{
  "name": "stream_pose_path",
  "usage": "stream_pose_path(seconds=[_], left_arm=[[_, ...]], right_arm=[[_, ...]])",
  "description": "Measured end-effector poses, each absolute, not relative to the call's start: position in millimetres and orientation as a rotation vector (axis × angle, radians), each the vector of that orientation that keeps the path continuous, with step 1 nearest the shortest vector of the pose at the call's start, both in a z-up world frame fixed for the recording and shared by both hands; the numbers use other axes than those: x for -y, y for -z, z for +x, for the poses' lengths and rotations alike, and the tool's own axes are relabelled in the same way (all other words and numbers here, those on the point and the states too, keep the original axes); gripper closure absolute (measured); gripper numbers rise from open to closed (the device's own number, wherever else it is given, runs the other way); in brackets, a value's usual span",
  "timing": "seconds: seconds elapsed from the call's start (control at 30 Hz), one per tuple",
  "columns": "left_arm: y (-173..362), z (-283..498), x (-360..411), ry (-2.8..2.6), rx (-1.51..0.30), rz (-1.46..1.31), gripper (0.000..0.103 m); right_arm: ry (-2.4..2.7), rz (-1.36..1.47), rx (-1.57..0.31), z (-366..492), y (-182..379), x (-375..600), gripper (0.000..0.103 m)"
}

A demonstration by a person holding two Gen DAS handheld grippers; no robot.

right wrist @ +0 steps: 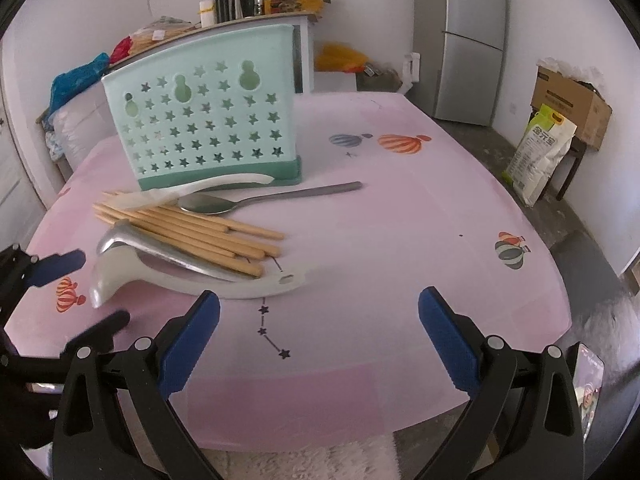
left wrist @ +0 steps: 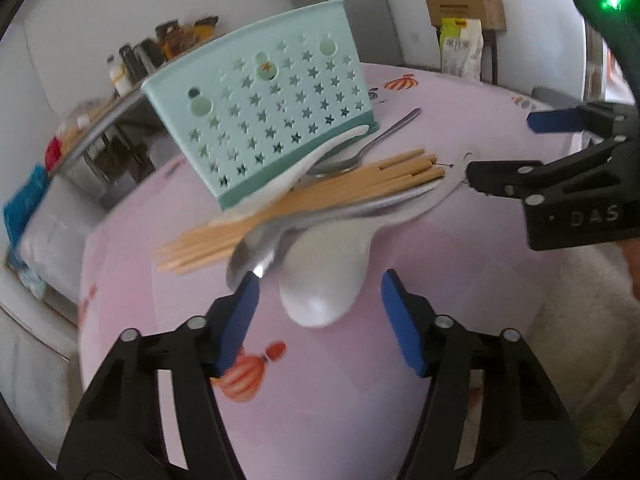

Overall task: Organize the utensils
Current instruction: 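Grasp the white ladle by its handle with the left tool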

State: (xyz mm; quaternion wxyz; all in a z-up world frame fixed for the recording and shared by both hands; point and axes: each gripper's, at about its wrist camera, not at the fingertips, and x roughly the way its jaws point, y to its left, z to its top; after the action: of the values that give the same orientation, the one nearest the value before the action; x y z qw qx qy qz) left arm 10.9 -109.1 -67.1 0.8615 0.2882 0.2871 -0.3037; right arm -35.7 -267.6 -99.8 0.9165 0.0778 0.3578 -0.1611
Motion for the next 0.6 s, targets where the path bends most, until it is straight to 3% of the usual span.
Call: stream_pose_path(seconds=[0.03,0.07,0.2,0.6], left_arm=[[66.9,9.6,110.9,0.63,-0.592,0.624,0.058],[68.3,11.7,114.6,0.621,-0.589,0.65,0.07],[64.4,2.5,122.3,0.551,-0.535,0.783,0.092],[69.2,25.3,109.8,0.578,-0.62,0.61,0.095]], right_arm=[[0.334,0.165,-0.737,-35.3,100.5,268.9,0.006],[0.336,0.169,-0.739,-35.0,101.2,270.3,0.006],[0.346,0.174,-0.738,-35.5,101.5,273.1,0.006],[0.379,0.18,-0.744,-34.1,103.5,282.5,0.006]])
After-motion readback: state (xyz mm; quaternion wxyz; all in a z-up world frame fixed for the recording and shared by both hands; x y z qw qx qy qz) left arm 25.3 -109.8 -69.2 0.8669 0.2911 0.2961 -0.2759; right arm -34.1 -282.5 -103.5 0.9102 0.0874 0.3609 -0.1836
